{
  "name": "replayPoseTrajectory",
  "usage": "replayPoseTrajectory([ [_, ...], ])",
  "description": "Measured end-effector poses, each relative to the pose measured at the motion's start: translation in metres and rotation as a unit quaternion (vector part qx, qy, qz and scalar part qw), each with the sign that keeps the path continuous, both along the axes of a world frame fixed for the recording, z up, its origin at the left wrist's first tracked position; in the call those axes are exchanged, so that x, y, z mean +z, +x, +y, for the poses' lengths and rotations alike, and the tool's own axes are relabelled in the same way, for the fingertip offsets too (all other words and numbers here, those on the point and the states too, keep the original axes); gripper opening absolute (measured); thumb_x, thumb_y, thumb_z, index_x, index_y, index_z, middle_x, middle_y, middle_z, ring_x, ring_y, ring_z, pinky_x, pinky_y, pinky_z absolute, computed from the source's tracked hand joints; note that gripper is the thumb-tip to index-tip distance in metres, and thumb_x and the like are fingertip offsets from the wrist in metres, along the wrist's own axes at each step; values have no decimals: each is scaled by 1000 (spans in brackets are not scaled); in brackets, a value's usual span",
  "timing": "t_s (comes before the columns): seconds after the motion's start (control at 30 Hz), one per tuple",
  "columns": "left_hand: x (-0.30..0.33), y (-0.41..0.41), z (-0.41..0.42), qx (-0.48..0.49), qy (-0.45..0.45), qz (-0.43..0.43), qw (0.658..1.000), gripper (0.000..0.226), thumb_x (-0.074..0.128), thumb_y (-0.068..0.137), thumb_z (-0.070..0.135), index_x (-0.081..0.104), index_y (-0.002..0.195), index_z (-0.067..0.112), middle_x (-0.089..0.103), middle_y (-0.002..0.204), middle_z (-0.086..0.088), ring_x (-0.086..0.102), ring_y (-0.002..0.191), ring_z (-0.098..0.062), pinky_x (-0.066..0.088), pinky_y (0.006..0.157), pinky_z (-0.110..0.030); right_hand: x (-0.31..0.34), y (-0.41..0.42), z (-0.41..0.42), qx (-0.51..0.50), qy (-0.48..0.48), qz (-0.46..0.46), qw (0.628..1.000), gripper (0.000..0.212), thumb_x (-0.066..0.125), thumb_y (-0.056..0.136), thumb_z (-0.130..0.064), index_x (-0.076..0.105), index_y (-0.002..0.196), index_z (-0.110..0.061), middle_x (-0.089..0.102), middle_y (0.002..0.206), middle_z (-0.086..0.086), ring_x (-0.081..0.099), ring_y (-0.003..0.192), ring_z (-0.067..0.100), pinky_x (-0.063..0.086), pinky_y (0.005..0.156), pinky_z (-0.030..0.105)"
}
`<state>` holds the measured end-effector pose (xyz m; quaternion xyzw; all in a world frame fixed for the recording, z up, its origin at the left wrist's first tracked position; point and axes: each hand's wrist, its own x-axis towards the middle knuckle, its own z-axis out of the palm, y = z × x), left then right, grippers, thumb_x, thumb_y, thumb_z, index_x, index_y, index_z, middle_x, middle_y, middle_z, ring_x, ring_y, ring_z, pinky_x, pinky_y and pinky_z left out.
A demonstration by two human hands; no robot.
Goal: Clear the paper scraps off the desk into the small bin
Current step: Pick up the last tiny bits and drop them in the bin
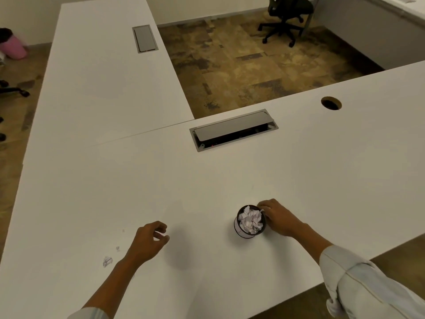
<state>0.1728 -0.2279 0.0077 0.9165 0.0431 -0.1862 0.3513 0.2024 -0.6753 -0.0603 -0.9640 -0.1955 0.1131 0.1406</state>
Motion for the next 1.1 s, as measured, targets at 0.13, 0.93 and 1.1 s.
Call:
replayPoseTrajectory([
  [0.13, -6, -9, -9, -6, -8, 9, 1000, 20, 76, 75, 17, 66, 93, 18, 69, 89, 2, 68, 71, -6, 44, 61, -10, -16, -40, -2, -6, -26, -24, 999, 41, 63, 88, -23, 53, 127, -18, 51, 134, -1, 46, 114, 23, 53, 83, 34],
  [0.93, -6, -39, 52, 27, -23, -2, 999, 21, 77, 74, 17, 66, 93, 19, 68, 86, 2, 68, 71, -9, 47, 60, -13, 119, -48, 50, -377, 253, -55, 889, 8, 73, 81, -15, 75, 89, -18, 72, 86, -11, 67, 76, -4, 42, 68, -2],
  [1.1, -12, -50, 60, 41, -15, 6, 999, 19, 76, 75, 14, 66, 91, 16, 69, 85, 0, 68, 70, -11, 49, 61, -15, 48, -85, 20, -449, 138, 36, 882, 46, 77, 79, -24, 63, 119, -7, 65, 121, 13, 62, 110, 29, 47, 93, 32],
])
